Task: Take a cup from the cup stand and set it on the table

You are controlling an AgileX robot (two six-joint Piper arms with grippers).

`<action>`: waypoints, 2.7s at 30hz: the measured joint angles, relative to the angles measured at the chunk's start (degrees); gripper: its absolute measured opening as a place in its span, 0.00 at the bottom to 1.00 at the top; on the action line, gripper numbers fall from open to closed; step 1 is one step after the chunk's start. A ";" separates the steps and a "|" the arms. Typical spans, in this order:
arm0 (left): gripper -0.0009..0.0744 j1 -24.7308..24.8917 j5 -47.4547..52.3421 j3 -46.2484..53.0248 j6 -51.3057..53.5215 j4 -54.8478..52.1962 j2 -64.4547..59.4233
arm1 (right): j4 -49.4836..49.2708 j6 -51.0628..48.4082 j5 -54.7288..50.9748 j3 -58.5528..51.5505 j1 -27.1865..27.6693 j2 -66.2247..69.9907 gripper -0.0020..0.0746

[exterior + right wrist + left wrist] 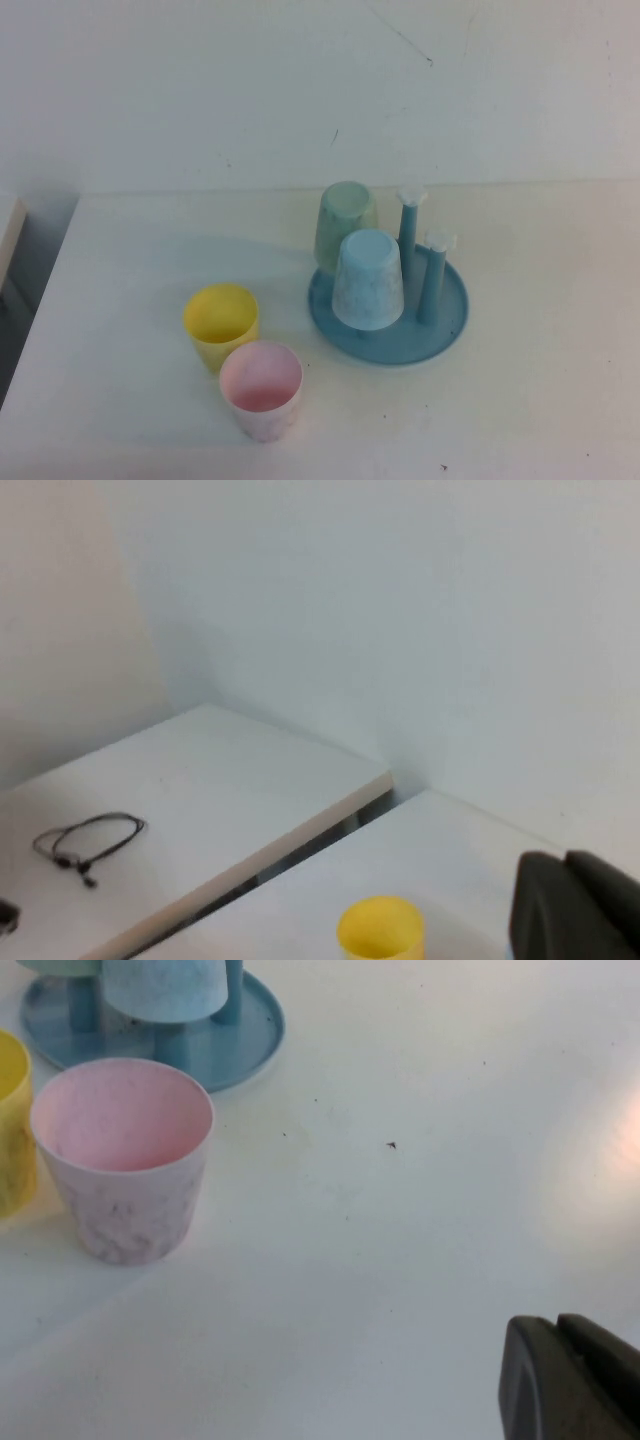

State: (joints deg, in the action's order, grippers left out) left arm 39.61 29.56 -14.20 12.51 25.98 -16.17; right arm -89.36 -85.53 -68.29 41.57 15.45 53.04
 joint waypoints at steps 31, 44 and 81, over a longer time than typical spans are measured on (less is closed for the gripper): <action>0.01 0.00 2.11 0.00 0.00 0.00 0.00 | 48.57 25.09 37.69 -6.09 -4.44 -42.86 0.02; 0.01 0.00 2.11 0.00 0.02 0.00 0.00 | 44.78 16.67 50.67 -18.78 -4.44 -43.14 0.02; 0.01 0.00 2.11 0.00 0.23 0.00 0.00 | 90.34 80.01 48.09 -43.07 -15.79 -53.80 0.02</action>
State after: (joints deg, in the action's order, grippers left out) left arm 39.61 31.67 -14.20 12.74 25.98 -16.17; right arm 0.98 -5.53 -20.21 -1.50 -0.34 -0.76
